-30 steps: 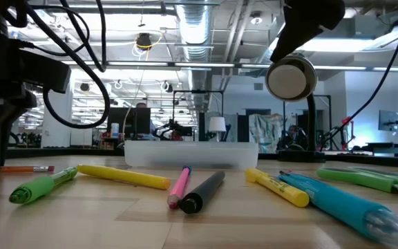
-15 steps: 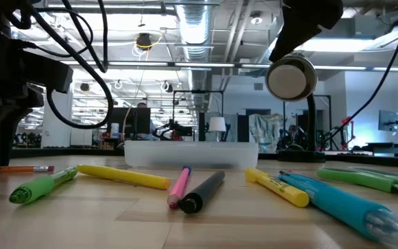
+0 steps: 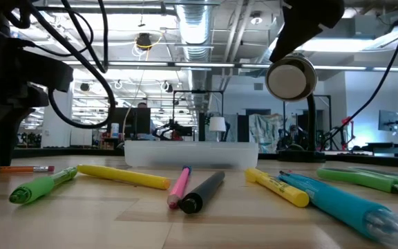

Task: Pick & place school supplies into a supply box
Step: Put the orange pencil into the transparent supply box

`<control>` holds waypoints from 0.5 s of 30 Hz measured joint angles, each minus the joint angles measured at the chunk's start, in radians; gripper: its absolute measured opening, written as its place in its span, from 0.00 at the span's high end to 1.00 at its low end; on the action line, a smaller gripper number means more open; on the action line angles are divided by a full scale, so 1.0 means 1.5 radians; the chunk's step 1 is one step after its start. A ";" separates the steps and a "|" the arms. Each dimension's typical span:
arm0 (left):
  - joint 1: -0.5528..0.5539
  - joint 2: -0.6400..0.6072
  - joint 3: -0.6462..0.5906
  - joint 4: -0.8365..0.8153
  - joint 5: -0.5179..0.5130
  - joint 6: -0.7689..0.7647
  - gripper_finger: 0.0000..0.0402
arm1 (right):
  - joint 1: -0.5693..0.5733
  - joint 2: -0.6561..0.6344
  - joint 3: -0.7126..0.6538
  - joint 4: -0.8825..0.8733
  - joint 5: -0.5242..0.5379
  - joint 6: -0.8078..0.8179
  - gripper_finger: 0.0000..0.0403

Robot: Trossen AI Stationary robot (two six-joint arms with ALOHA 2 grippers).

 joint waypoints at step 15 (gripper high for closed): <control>0.005 0.000 0.001 -0.002 -0.016 0.027 0.98 | 0.000 0.000 0.000 0.000 -0.003 0.000 0.71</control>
